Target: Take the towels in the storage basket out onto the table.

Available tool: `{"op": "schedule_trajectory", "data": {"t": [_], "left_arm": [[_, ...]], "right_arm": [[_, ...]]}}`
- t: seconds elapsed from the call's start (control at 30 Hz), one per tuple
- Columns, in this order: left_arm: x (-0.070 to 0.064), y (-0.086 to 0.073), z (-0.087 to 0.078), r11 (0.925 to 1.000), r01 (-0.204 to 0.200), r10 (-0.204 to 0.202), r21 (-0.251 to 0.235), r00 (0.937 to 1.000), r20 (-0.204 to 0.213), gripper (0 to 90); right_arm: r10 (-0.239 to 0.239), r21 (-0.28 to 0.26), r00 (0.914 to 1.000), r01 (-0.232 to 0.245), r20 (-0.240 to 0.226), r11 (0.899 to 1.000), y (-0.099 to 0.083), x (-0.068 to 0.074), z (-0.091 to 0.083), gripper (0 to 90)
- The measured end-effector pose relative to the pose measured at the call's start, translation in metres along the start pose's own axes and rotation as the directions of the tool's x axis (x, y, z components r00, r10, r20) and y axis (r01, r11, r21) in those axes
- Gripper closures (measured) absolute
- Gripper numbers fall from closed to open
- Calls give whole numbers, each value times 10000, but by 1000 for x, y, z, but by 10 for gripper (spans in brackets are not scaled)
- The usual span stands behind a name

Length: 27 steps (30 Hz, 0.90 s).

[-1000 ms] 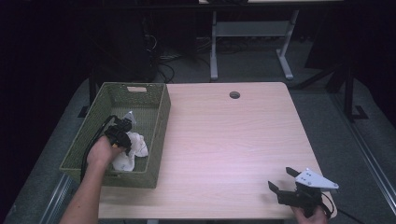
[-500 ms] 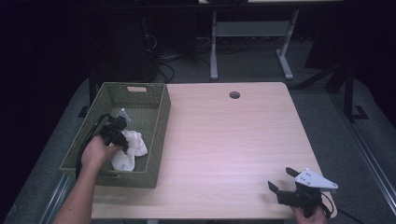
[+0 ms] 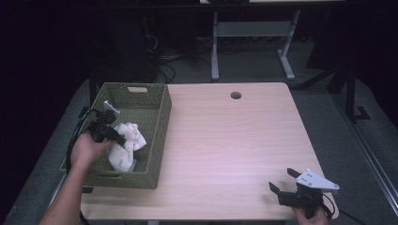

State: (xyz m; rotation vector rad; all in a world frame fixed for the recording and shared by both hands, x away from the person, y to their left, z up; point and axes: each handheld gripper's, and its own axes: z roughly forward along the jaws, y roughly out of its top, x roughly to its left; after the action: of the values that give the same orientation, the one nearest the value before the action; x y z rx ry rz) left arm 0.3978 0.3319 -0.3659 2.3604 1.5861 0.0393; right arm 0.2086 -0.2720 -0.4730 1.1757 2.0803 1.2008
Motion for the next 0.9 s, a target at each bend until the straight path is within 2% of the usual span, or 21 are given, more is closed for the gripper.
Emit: {"op": "schedule_trajectory", "data": {"t": [0.13,0.2,0.3,0.5,0.7,0.9], "left_arm": [[4,-2,-8,9993,63,-51,-365,9995,326,740],[5,-3,-11,9991,65,-56,-414,9997,225,739],[8,-5,-15,9982,103,-78,-597,9991,423,739],[14,-7,-24,9913,519,-357,-1206,9905,1325,739],[14,-7,-30,9869,665,-405,-1472,9841,1729,739],[16,-7,-36,9816,766,-347,-1748,9724,2308,739]], "right_arm": [[-11,-26,10000,11,22,10000,0,0,0,137],[15,-4,10000,-15,3,10000,0,0,0,137],[5,-5,10000,-5,-1,10000,0,0,0,137],[5,6,10000,-5,8,10000,0,0,0,137],[4,-17,10000,-4,14,10000,0,0,0,137],[-14,-14,10000,14,34,10000,0,0,0,137]]}}
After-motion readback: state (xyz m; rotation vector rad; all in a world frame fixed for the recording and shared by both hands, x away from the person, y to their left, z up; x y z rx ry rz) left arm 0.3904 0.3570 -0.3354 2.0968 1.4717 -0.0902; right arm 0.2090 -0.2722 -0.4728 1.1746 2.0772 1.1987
